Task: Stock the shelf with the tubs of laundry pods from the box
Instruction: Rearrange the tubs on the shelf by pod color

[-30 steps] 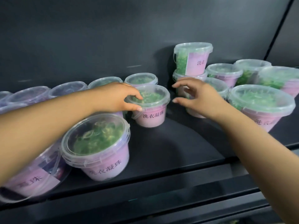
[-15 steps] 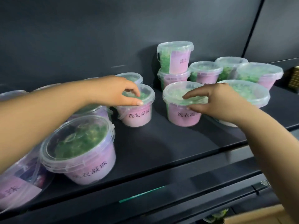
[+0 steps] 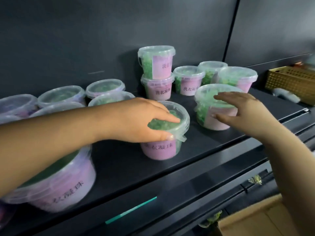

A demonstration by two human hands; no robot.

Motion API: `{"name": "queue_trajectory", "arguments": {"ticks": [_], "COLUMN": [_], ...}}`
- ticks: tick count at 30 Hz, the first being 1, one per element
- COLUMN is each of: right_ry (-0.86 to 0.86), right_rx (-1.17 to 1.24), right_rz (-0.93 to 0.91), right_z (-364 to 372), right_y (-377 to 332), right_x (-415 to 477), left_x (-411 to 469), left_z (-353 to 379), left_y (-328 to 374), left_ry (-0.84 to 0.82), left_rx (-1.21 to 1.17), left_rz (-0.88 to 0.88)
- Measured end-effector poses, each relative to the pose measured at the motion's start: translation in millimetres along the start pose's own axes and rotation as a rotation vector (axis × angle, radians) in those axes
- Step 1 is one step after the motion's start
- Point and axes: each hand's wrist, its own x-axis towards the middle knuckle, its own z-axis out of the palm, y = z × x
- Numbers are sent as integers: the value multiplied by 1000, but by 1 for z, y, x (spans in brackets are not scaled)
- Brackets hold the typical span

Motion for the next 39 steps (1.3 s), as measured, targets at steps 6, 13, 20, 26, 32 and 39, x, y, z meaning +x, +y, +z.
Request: {"name": "queue_trajectory", "arguments": {"ticks": [6, 13, 20, 26, 32, 39], "right_ry": [-54, -118, -103, -96, -92, -96], "right_rx": [133, 253, 314, 366, 360, 363], "right_rz": [-114, -260, -286, -294, -285, -293], "right_z": [-4, 9, 22, 30, 29, 30], "right_y": [-18, -50, -62, -63, -64, -64], "right_x": [0, 6, 16, 18, 16, 15], "left_x": [-25, -60, -68, -65, -71, -68], "left_z": [-10, -16, -14, -9, -3, -2], "left_y": [10, 11, 17, 23, 23, 22], "left_ry": [-90, -119, -111, -76, -117, -121], "left_rx": [77, 93, 72, 85, 115, 173], "left_rz": [-36, -140, -196, -232, -291, -293]}}
